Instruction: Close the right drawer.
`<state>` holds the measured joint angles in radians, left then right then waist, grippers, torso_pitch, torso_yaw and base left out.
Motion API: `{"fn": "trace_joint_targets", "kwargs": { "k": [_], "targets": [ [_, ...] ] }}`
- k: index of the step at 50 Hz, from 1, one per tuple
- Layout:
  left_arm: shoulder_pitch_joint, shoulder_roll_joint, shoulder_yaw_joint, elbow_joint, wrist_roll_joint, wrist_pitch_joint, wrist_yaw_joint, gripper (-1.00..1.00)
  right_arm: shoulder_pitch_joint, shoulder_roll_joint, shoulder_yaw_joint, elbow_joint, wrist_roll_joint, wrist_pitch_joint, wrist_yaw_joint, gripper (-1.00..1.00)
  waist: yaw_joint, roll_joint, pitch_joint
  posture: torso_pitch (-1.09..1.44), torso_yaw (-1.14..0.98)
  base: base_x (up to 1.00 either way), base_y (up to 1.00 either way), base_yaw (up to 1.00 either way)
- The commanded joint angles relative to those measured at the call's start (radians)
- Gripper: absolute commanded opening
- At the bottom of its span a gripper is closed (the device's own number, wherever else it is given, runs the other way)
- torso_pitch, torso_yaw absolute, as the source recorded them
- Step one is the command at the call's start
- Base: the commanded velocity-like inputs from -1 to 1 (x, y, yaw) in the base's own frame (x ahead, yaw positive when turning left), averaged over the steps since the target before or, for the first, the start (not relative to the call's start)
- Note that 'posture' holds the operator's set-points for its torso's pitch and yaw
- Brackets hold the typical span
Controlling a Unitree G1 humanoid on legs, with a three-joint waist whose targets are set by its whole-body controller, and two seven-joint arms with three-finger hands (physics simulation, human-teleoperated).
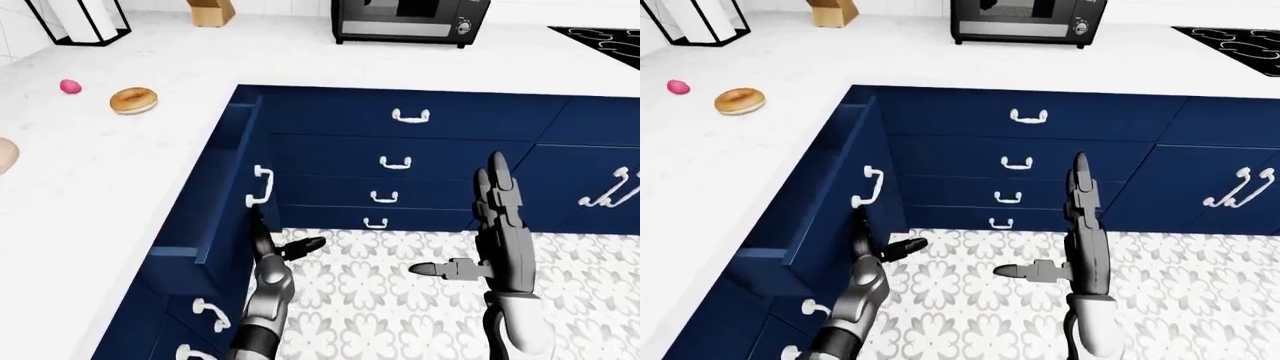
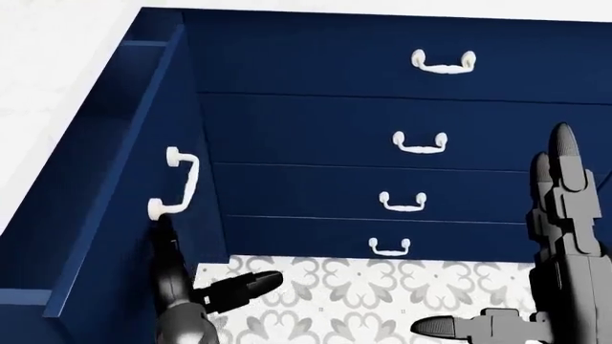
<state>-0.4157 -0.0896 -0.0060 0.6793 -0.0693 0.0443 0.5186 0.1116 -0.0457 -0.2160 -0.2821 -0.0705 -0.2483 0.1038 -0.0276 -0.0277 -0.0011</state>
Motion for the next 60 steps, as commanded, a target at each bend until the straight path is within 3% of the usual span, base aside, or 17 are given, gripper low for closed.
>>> {"fn": "trace_joint_targets", "kwargs": {
  "k": [1,27,60],
  "targets": [
    [-0.024,0.017,0.025,-0.045,-0.002,-0.029,0.038,1.0,-0.016,-0.006,-0.002,-0.046,0.003,-0.024,-0.004,1.0,0.007,-0.002,-0.02,0.0,0.0,0.0,0.0,0.0],
    [-0.004,0.125,0.11,-0.081,-0.095,-0.013,0.048,1.0,-0.018,-0.007,0.001,-0.041,0.0,-0.024,-0.006,1.0,0.007,0.006,-0.018,0.0,0.0,0.0,0.0,0.0],
    [-0.067,0.263,0.212,0.086,-0.251,-0.103,0.09,1.0,-0.023,-0.008,0.005,-0.035,-0.007,-0.016,-0.012,1.0,0.001,0.015,-0.016,0.0,0.0,0.0,0.0,0.0]
  ]
}}
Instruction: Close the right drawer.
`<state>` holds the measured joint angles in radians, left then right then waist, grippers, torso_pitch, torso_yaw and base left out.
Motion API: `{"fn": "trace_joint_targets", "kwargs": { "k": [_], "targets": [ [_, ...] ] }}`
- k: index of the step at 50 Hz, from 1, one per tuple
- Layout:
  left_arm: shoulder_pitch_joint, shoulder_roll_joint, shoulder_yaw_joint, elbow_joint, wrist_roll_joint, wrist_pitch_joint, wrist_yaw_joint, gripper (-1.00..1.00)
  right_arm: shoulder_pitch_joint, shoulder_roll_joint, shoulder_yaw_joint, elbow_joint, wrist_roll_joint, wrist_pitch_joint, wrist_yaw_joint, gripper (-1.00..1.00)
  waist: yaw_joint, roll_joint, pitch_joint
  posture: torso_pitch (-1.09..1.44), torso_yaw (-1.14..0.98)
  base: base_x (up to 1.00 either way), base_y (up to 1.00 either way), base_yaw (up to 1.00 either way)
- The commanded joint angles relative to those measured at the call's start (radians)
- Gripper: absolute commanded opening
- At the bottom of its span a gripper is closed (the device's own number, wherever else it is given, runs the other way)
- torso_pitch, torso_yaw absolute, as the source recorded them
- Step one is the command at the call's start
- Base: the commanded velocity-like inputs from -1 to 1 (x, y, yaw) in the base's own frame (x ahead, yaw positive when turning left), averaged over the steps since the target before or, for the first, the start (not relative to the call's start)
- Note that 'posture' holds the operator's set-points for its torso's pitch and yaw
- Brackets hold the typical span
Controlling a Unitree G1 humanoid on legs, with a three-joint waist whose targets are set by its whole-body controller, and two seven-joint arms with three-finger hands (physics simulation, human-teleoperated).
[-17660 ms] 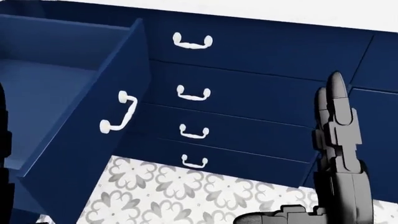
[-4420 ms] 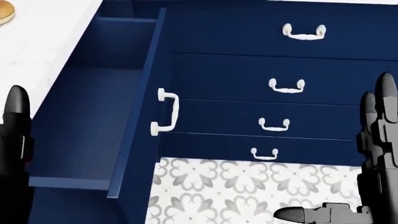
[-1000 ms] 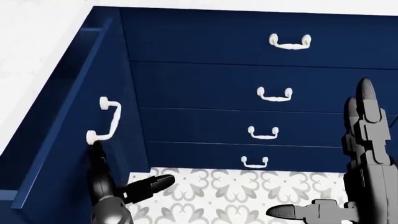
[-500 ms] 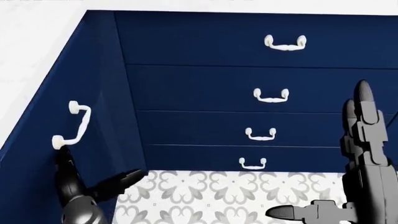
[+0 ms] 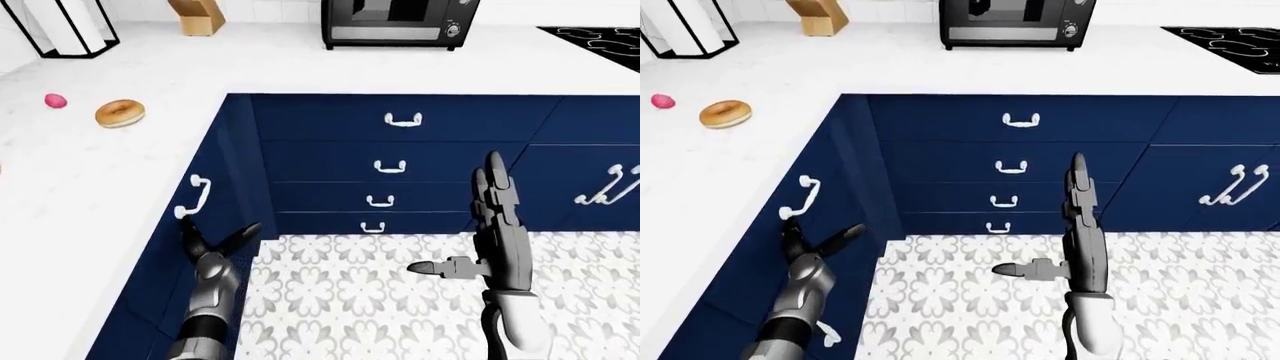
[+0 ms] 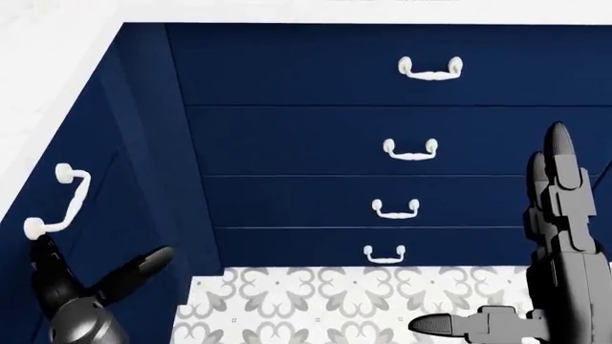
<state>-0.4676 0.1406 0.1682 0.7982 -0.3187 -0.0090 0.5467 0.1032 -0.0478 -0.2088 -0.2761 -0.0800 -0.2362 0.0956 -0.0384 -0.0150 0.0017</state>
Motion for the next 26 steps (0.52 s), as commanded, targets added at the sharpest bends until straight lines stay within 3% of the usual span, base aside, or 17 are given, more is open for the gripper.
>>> {"fn": "trace_joint_targets", "kwargs": {
  "k": [1,10,26],
  "targets": [
    [-0.022,0.034,0.041,-0.009,-0.006,-0.065,0.061,1.0,-0.013,-0.005,-0.003,-0.043,0.005,-0.027,-0.003,1.0,0.011,0.003,-0.019,0.0,0.0,0.0,0.0,0.0],
    [-0.045,0.059,0.056,0.046,-0.032,-0.084,0.132,1.0,-0.012,-0.005,-0.004,-0.052,0.002,-0.021,-0.003,1.0,0.01,0.004,-0.016,0.0,0.0,0.0,0.0,0.0],
    [-0.05,0.063,0.047,0.06,-0.042,-0.093,0.129,1.0,-0.012,-0.004,-0.003,-0.051,0.001,-0.02,-0.003,1.0,0.001,0.004,-0.016,0.0,0.0,0.0,0.0,0.0]
  ]
}}
